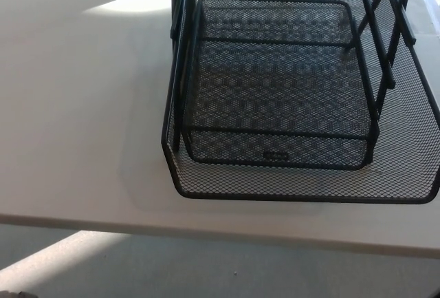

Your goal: A balck drawer is kept on the middle of the table and the robot uses its right hand to push it back away from the robot

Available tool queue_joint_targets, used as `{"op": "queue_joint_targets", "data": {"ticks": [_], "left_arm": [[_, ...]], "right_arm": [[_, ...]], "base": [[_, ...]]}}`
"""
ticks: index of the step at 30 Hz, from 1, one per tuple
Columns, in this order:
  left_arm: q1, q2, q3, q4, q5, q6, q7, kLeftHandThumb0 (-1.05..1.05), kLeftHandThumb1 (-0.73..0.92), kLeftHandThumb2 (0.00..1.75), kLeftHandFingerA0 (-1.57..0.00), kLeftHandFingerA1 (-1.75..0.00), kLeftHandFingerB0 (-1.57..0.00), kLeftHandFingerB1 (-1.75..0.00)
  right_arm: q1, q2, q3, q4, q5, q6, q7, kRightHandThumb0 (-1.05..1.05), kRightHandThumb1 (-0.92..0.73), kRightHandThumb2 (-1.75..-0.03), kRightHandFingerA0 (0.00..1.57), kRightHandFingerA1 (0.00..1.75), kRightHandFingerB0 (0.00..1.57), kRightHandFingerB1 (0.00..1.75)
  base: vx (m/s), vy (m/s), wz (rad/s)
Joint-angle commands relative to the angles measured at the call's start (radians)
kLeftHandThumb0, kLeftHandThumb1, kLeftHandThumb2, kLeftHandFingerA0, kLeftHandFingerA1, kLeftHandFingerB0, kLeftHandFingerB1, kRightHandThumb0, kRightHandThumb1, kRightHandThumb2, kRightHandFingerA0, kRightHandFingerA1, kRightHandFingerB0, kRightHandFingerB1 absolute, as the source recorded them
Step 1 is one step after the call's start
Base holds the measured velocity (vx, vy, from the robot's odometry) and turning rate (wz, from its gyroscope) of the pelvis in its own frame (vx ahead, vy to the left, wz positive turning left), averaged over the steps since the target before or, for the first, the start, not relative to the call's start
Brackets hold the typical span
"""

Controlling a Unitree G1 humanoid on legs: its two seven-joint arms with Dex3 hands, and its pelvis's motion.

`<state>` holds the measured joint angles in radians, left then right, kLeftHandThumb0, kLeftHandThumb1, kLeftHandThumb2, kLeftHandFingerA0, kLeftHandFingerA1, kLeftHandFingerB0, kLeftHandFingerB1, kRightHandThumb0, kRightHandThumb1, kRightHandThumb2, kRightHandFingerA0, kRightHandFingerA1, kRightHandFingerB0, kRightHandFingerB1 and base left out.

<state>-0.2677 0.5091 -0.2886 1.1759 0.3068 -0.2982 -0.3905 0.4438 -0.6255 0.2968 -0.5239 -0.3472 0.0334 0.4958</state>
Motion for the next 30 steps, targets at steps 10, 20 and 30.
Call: {"op": "queue_joint_targets", "data": {"ticks": [10, 20, 30], "left_arm": [[-0.009, 0.018, -0.003, 0.010, 0.018, -0.018, -0.011, -0.55, 0.75, 0.63, -0.51, -0.39, -0.34, -0.33], [-0.009, 0.018, -0.004, 0.006, 0.019, -0.016, -0.012, -0.55, 0.74, 0.63, -0.51, -0.39, -0.35, -0.33], [-0.012, 0.015, -0.002, 0.010, 0.016, -0.013, -0.016, -0.56, 0.71, 0.62, -0.49, -0.39, -0.32, -0.32]], "right_arm": [[-0.106, -0.228, -0.009, -0.523, 0.111, 0.056, 0.345, -0.47, -0.82, -0.64, 0.54, 0.45, 0.37, 0.35], [-0.349, -0.234, 0.122, -0.523, 0.144, 0.190, 0.485, -0.47, -0.81, -0.65, 0.52, 0.44, 0.35, 0.35], [-0.529, -0.204, 0.226, -0.515, 0.146, 0.325, 0.568, -0.47, -0.81, -0.65, 0.50, 0.43, 0.35, 0.35]], "base": [[0.00, 0.000, 0.00], [0.00, 0.000, 0.00], [0.00, 0.000, 0.00]]}}
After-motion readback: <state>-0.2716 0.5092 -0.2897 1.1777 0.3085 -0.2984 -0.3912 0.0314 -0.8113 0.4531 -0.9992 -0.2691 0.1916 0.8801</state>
